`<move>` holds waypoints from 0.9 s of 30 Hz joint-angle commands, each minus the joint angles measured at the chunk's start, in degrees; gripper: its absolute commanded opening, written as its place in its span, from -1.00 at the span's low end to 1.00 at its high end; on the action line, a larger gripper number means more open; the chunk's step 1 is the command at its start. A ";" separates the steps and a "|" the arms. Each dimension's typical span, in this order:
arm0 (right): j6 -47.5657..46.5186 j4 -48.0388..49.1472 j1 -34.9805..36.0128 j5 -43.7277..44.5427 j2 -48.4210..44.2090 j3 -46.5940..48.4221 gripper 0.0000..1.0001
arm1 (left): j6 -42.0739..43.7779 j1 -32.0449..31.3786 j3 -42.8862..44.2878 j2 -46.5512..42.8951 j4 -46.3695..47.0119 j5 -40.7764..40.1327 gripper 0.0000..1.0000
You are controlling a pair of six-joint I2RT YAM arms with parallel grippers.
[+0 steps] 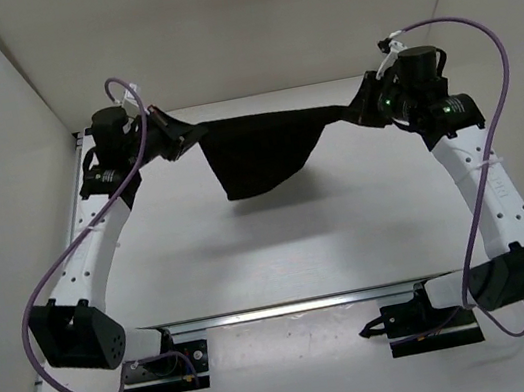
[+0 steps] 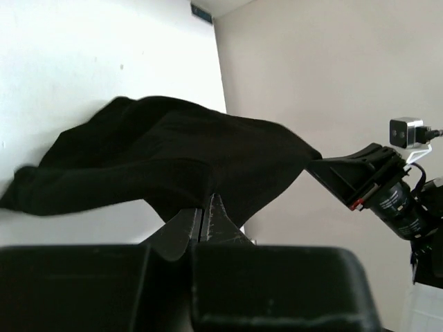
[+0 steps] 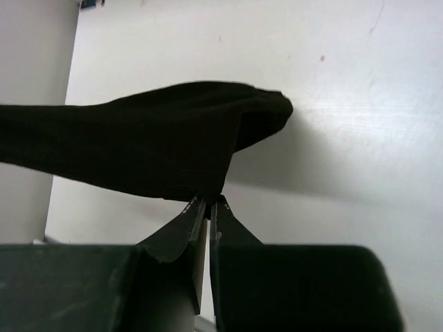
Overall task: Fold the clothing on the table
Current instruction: Move the skirt to the center of the board
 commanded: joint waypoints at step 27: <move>-5.75 -8.68 3.33 -9.14 -6.84 -7.85 -1.00 | -14.74 -6.91 -35.73 -21.05 10.02 -1.73 -1.00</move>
